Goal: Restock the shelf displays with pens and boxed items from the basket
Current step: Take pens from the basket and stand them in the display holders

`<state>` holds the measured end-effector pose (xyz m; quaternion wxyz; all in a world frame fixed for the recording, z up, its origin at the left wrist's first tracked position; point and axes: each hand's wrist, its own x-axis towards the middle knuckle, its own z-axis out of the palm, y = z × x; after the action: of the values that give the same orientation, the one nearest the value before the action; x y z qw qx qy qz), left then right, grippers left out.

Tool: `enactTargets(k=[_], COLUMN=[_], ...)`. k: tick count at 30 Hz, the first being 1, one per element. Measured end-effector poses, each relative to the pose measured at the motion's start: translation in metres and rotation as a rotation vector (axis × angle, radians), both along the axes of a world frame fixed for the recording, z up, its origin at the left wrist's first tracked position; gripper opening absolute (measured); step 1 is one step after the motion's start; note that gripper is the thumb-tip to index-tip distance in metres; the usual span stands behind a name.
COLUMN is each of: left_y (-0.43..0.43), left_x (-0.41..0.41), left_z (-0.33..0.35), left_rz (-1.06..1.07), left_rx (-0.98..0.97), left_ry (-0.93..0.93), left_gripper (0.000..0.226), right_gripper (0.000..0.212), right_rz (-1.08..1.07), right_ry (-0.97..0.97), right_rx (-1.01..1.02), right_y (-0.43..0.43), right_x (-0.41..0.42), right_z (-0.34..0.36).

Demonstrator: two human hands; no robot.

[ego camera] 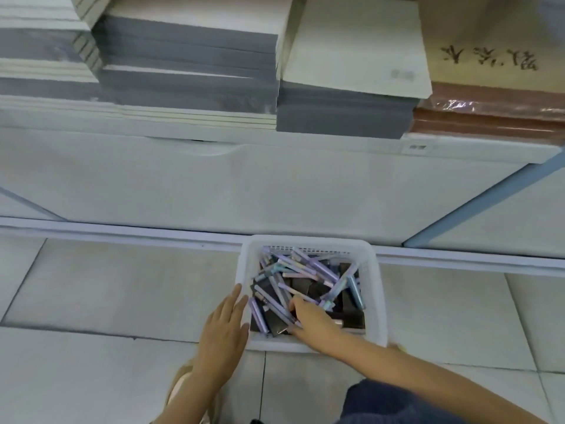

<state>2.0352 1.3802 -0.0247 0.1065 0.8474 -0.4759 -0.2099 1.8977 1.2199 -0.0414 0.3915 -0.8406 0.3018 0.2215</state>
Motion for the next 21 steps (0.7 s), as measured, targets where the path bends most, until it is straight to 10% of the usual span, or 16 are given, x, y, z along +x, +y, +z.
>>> enactTargets(k=[8, 16, 21], left_y=[-0.014, -0.073, -0.085], left_x=[-0.006, -0.036, -0.044], left_z=[0.008, 0.028, 0.024], left_rz=[0.143, 0.871, 1.031], left_rx=[-0.192, -0.287, -0.325], left_ry=[-0.072, 1.073, 1.256], left_gripper=[0.022, 0.037, 0.032], right_gripper=[0.02, 0.014, 0.018], right_rz=[-0.173, -0.396, -0.34], right_ry=[-0.095, -0.369, -0.352], right_rx=[0.034, 0.344, 0.436], right_y=[-0.016, -0.004, -0.003], right_x=[-0.001, -0.005, -0.008], right_z=[0.01, 0.038, 0.043])
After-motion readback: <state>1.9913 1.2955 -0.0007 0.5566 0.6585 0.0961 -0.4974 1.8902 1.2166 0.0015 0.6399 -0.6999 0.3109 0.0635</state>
